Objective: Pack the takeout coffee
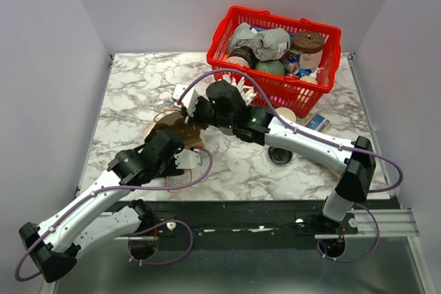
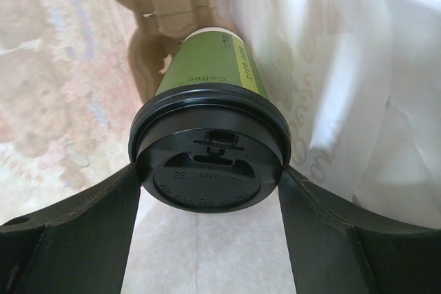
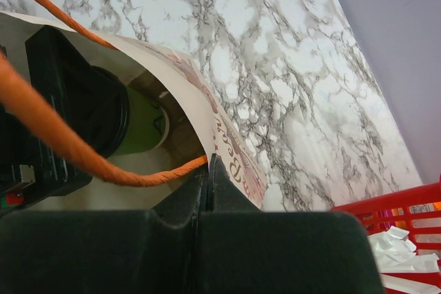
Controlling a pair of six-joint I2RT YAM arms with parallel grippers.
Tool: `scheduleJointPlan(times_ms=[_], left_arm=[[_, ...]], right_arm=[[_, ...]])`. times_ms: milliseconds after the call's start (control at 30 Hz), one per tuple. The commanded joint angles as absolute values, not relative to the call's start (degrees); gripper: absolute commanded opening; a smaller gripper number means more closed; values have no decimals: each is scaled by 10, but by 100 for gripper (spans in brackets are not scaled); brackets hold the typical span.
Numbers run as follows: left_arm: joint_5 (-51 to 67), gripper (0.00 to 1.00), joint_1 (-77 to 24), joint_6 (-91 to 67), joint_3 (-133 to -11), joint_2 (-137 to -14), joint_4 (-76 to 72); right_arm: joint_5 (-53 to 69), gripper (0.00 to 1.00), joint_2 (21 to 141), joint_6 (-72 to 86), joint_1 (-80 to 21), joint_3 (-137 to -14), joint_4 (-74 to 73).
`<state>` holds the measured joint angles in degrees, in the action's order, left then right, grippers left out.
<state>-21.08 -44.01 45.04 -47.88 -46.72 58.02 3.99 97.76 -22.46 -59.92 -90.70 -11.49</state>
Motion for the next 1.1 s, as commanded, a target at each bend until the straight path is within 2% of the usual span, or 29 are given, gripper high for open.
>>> scheduleJointPlan(times_ms=[0, 467, 900, 1067], left_arm=[[-227, 0, -444, 472, -481, -434, 578], [-215, 0, -443, 368, -478, -433, 591], [-254, 0, -443, 390, -438, -399, 558], [-255, 0, -442, 397, -433, -379, 526]], right_arm=[[47, 1, 980, -198, -596, -940, -147], [54, 0, 959, -187, -596, -907, -163], [22, 1, 949, -164, -599, -908, -192], [51, 0, 958, -161, -599, -911, -205]])
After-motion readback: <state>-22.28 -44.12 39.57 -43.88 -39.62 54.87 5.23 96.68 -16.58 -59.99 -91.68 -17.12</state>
